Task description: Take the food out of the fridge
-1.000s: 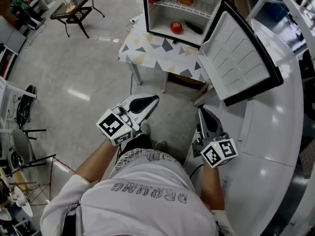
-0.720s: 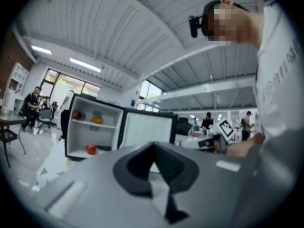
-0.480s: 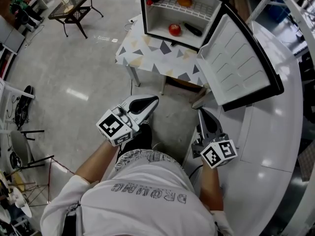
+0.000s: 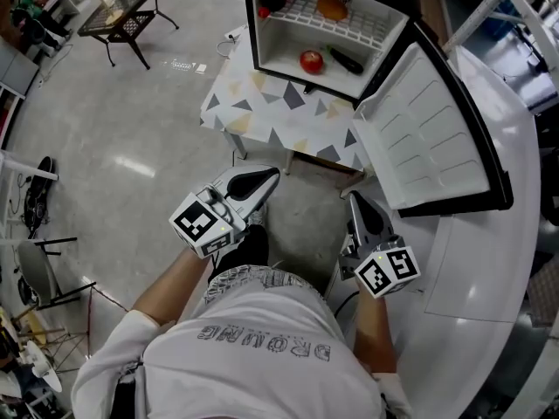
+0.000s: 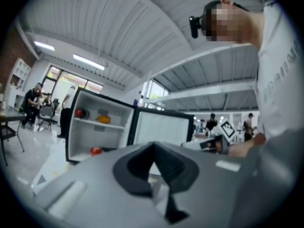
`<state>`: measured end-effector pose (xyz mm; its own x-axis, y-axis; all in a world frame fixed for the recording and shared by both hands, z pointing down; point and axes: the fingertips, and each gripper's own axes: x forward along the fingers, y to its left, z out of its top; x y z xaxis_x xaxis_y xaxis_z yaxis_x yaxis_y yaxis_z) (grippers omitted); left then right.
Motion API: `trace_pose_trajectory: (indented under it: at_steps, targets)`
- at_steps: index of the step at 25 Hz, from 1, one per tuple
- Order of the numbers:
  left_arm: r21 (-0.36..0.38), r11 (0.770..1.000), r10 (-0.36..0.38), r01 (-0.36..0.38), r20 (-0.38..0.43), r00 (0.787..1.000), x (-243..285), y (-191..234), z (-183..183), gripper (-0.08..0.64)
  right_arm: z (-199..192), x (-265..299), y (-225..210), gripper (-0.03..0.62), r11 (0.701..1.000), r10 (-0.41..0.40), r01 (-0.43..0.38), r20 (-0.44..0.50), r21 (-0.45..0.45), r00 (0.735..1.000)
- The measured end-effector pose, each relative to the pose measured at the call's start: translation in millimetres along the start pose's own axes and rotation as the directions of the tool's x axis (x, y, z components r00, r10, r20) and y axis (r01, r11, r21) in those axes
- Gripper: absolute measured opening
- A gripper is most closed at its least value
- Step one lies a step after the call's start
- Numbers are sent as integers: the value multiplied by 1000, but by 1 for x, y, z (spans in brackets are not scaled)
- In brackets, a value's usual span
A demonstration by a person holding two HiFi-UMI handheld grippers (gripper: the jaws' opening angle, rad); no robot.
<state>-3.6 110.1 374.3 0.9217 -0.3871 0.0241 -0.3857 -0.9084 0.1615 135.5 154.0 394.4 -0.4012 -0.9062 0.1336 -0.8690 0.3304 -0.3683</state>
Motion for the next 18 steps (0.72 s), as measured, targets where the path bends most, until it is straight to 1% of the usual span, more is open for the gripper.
trace_pose_trajectory:
  at_steps: [18]
  targets:
    - [-37,998,-48,48,-14,999,44,145,20,6,30,141,-34,0,998,-61,62,-22,7,998]
